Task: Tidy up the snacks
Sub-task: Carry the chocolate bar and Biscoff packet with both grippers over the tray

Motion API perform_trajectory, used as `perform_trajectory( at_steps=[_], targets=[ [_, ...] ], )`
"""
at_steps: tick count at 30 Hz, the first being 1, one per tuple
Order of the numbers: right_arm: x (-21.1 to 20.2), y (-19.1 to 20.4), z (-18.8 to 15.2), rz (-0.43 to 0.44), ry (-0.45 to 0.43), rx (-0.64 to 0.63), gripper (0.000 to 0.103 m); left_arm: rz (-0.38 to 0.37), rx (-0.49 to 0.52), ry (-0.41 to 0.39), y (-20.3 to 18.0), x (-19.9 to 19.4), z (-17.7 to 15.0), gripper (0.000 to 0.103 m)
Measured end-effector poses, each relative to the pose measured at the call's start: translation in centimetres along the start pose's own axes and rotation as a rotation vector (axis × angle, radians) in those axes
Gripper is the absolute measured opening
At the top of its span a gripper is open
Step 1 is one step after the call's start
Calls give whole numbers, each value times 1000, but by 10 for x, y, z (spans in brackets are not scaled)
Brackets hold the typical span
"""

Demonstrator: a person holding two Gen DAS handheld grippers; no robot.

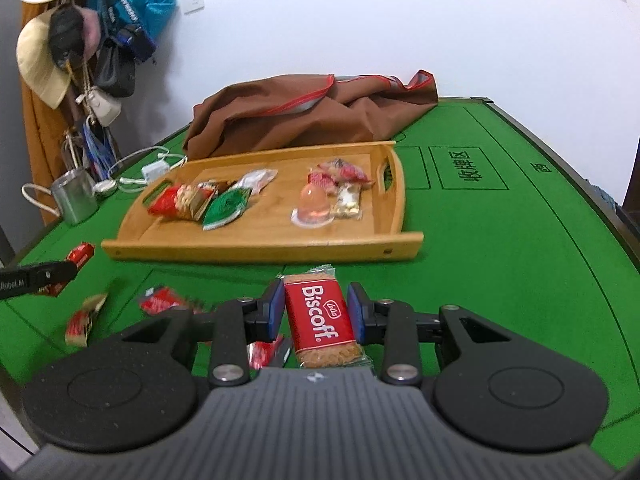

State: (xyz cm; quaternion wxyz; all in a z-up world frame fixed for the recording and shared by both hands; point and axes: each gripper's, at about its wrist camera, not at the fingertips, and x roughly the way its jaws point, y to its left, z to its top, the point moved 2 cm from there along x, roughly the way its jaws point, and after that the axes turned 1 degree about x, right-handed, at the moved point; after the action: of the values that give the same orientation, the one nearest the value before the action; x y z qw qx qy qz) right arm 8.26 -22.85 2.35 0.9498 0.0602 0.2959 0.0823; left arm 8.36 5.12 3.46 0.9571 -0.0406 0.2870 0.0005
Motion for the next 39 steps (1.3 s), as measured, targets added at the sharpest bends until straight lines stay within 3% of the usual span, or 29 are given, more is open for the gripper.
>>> perform_trajectory(
  at_steps=[11, 16, 27, 33, 39],
  targets=[
    [32, -9, 42, 26, 33, 70, 39, -46, 29, -23, -14, 19, 40, 22],
    [56, -12, 64, 35, 69, 114, 39, -92, -1, 3, -20, 41, 63, 22],
    [117, 4, 118, 66, 132, 167, 39, -63, -25, 57, -25, 114, 116, 22],
    [150, 17, 135, 45, 118, 158, 39, -38, -48, 94, -22, 166, 136, 22],
    [174, 26, 132, 97, 10, 134, 39, 3, -52, 125, -22, 213, 141, 22]
  ],
)
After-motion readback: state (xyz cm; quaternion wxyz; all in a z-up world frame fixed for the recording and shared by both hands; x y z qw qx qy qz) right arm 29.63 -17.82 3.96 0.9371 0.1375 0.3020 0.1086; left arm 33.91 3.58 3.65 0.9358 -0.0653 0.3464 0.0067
